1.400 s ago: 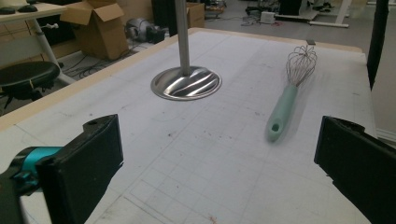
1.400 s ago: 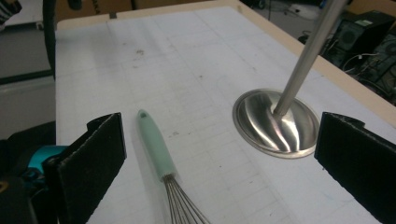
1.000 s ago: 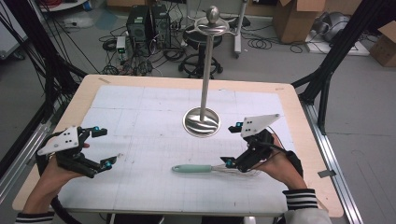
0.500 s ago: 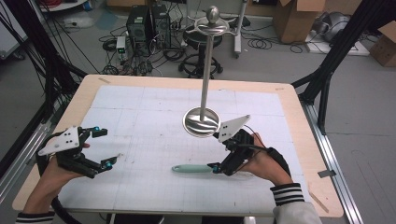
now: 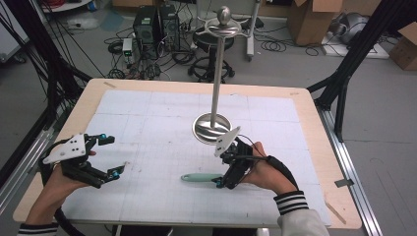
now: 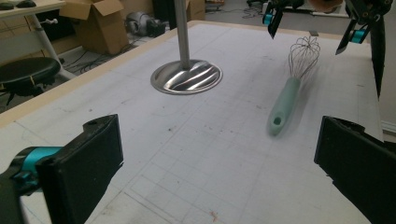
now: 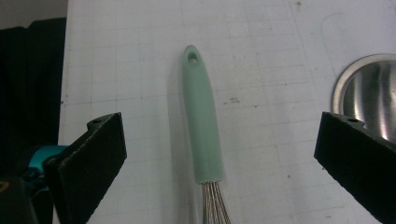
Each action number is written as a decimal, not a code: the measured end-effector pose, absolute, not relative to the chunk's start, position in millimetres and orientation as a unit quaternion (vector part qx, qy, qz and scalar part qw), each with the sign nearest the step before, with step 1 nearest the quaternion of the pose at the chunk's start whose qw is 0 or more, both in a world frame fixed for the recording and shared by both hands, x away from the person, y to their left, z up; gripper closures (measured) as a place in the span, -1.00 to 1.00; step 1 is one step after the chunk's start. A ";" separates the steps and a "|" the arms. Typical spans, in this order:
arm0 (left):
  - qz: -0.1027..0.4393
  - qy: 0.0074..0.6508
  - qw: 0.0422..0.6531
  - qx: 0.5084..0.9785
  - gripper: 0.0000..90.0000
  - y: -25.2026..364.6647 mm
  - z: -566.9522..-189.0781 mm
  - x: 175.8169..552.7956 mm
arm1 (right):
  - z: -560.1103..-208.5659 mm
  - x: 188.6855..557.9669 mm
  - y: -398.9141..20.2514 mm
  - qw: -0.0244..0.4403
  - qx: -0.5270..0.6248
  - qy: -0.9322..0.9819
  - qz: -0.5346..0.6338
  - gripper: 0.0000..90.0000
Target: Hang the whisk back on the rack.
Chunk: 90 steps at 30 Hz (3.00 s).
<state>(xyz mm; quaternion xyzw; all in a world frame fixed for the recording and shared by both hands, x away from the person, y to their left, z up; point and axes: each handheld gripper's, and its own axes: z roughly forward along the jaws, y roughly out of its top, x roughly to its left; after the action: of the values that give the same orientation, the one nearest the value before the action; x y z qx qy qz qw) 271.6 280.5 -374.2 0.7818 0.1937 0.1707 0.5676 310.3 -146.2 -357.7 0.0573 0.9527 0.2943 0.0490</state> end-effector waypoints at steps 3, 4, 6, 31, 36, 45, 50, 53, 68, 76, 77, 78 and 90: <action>0.171 0.194 0.567 0.782 -0.96 280.9 -374.4 271.7 | -361.3 310.5 -143.1 0.054 0.054 0.956 0.283 -0.98; 0.171 0.193 0.567 0.782 -0.96 280.8 -374.4 271.6 | -362.9 310.5 -142.3 0.052 0.054 0.956 0.282 -0.98; 0.171 0.193 0.567 0.782 -0.96 280.1 -374.5 271.4 | -366.1 310.8 -140.7 0.048 0.054 0.957 0.282 -0.98; 0.172 0.195 0.565 0.783 -0.96 280.0 -374.8 271.7 | -397.0 311.3 -121.1 0.043 0.053 0.973 0.220 -0.91; 0.171 0.194 0.565 0.783 -0.96 279.8 -374.9 271.8 | -399.5 307.2 -118.1 0.041 0.069 0.978 0.194 -0.68; 0.172 0.196 0.565 0.783 -0.96 279.2 -375.2 272.1 | -405.8 312.1 -115.6 0.041 0.054 0.978 0.195 -0.14; 0.172 0.196 0.563 0.784 -0.96 278.4 -375.5 272.3 | -406.1 312.6 -115.0 0.033 0.056 0.979 0.195 -0.01; 0.171 0.196 0.563 0.785 -0.96 278.7 -375.4 272.4 | -407.1 310.7 -114.5 0.025 0.070 0.979 0.188 0.02; 0.171 0.196 0.563 0.785 -0.96 277.2 -375.7 272.3 | -410.6 315.5 -112.8 0.029 0.049 0.981 0.185 0.34; 0.169 0.195 0.562 0.786 -0.96 276.0 -376.0 272.1 | -412.7 314.5 -107.3 0.029 0.038 0.984 0.171 0.49; 0.169 0.195 0.562 0.786 -0.96 276.0 -376.0 272.1 | -412.3 314.6 -107.0 0.032 0.033 0.985 0.169 0.50; 0.169 0.194 0.562 0.786 -0.96 276.1 -376.0 272.1 | -412.1 314.7 -106.8 0.031 0.029 0.985 0.167 0.50; 0.171 0.195 0.562 0.786 -0.96 276.5 -375.8 272.1 | -393.0 314.6 -119.4 0.035 0.052 0.975 0.215 0.51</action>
<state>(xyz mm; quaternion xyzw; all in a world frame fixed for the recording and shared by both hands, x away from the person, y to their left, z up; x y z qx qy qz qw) 272.1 276.5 -375.8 0.7856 0.1946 0.1710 0.5620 314.6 -119.4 -393.0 0.0517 0.9746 0.2153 0.0347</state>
